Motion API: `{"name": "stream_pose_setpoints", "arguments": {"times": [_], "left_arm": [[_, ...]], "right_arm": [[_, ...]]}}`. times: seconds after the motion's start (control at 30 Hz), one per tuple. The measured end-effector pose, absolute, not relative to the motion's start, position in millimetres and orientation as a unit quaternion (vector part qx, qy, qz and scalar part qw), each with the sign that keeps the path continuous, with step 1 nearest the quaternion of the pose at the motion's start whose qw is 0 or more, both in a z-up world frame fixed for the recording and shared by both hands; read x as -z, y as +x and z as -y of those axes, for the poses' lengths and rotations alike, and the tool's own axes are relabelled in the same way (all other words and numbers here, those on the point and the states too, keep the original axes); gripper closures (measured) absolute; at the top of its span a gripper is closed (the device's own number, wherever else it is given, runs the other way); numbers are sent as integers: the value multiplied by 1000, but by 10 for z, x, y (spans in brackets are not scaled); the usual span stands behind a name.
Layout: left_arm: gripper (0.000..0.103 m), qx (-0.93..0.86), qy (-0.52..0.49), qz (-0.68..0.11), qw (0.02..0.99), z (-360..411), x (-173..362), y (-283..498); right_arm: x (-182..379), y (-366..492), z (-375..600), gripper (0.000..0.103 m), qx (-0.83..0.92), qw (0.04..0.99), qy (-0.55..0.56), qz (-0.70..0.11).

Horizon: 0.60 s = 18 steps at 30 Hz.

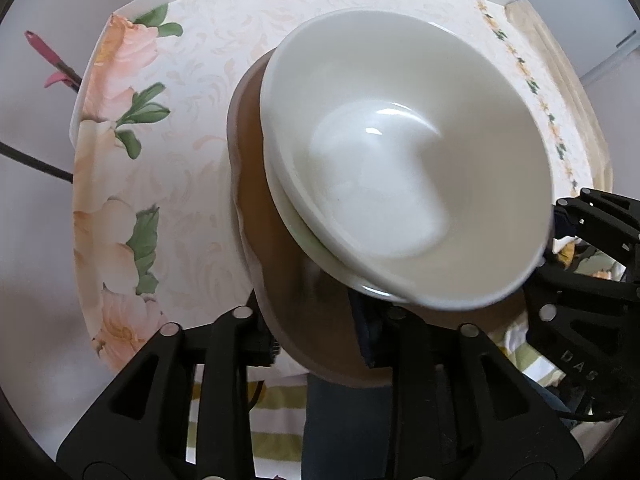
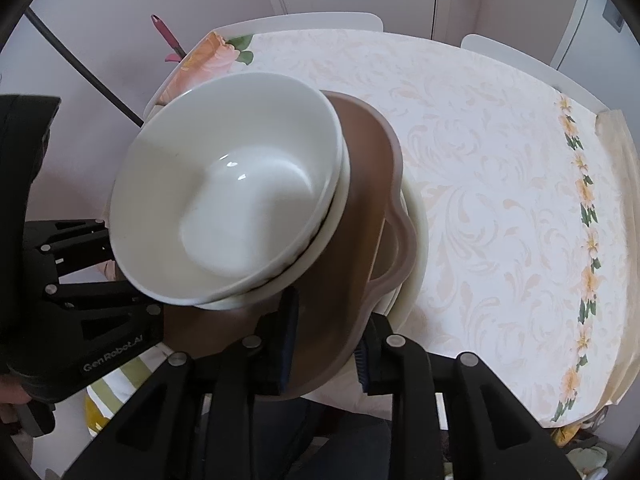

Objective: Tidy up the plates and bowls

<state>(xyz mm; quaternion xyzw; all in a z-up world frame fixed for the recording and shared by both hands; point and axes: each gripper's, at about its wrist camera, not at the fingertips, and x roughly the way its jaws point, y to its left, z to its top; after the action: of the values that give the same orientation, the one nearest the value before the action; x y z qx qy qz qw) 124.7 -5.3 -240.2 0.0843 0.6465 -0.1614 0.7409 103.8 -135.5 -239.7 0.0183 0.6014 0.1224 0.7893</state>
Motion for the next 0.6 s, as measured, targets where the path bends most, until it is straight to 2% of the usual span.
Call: {"name": "stream_pose_setpoints", "arguments": {"times": [0.07,0.1,0.17,0.2,0.27,0.3,0.33,0.6], "left_arm": [[71,164,87,-644,742,59,2379,1234],[66,167,86,-645,741,62,2372,1231],[66,168,85,-645,741,56,2343,1221],[62,169,82,-644,742,46,2317,1208],[46,168,82,-639,746,22,2258,1181],[31,164,88,-637,748,13,2234,1160],[28,164,90,-630,754,-7,2183,1128],[28,146,50,-602,783,-247,1836,896]], "right_arm": [[2369,1023,1328,70,-123,790,10,-601],[2366,1017,1315,63,-126,789,8,-601],[2335,1002,1291,49,-119,791,-5,-600],[2305,992,1297,45,-115,793,-11,-599],[2225,971,1359,45,-115,793,2,-599],[2205,963,1383,45,-110,793,3,-599],[2169,950,1415,45,-105,794,4,-598],[1780,720,1568,45,-93,819,35,-565]]}}
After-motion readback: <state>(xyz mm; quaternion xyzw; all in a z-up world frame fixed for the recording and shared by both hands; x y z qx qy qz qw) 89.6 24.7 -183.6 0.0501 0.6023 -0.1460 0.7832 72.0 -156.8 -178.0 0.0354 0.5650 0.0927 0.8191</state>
